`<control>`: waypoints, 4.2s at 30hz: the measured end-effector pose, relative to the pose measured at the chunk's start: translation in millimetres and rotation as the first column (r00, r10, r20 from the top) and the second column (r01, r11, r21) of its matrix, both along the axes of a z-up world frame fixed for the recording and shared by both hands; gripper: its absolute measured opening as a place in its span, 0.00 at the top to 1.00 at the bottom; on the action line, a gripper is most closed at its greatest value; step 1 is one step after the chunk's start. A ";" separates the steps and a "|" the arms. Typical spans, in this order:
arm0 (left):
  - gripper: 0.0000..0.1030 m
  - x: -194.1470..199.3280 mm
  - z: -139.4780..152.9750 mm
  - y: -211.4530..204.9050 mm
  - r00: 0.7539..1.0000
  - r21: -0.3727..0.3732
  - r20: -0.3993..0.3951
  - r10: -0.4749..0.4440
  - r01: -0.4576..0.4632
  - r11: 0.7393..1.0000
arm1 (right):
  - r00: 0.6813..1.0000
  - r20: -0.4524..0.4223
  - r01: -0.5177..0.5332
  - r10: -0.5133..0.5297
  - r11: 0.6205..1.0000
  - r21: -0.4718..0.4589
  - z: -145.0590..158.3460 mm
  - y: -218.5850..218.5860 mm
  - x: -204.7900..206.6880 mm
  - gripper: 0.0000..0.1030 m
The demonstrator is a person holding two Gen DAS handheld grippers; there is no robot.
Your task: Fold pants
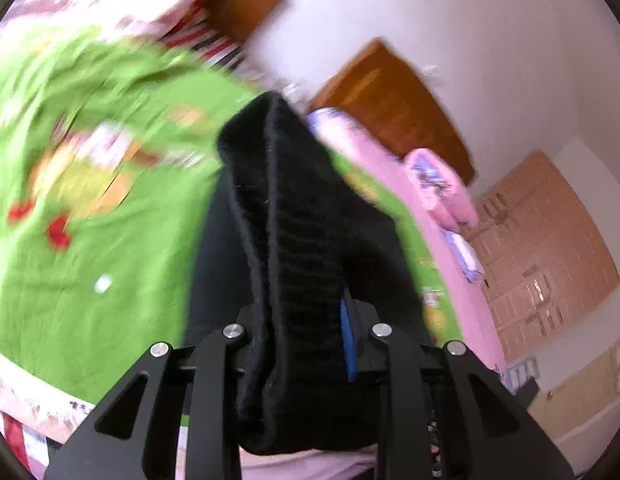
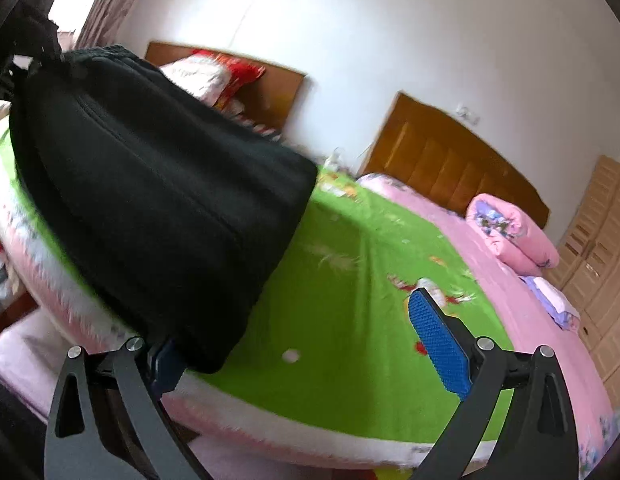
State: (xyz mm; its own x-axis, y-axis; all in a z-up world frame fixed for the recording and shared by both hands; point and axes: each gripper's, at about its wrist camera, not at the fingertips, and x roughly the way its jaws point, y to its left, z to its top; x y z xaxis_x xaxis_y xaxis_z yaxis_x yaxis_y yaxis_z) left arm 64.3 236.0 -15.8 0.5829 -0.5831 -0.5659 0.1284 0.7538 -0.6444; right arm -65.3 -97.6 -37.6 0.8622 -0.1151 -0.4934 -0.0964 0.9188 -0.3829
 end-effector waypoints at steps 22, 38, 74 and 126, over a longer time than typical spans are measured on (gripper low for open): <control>0.07 -73.1 68.6 -85.1 0.928 0.481 0.355 -0.114 -0.077 0.873 | 0.955 0.078 -0.288 0.287 0.833 0.472 72.0 -23.7 -3.6 0.07; 0.02 -49.1 62.3 -94.9 0.934 0.522 0.340 -0.115 -0.085 0.849 | 0.918 -0.086 -0.292 0.387 0.807 0.514 88.5 -19.5 67.9 0.04; 0.01 -50.7 13.0 -109.5 0.951 0.649 0.202 -0.234 0.049 0.760 | 0.595 -0.433 -0.222 0.677 0.656 0.721 81.8 121.5 280.1 0.04; 0.01 -95.6 13.6 -143.6 0.876 0.574 0.475 0.084 -0.381 0.725 | 0.936 0.294 -0.305 0.193 0.861 0.407 63.2 -29.7 -68.5 0.04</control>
State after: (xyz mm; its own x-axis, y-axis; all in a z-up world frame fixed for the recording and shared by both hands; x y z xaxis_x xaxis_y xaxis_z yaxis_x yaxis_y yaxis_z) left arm -31.3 92.4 -2.2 0.9002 0.0135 -0.4354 0.0161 0.9978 0.0642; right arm -133.8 -127.3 25.6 0.9283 0.2997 -0.2199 -0.3040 0.9526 0.0149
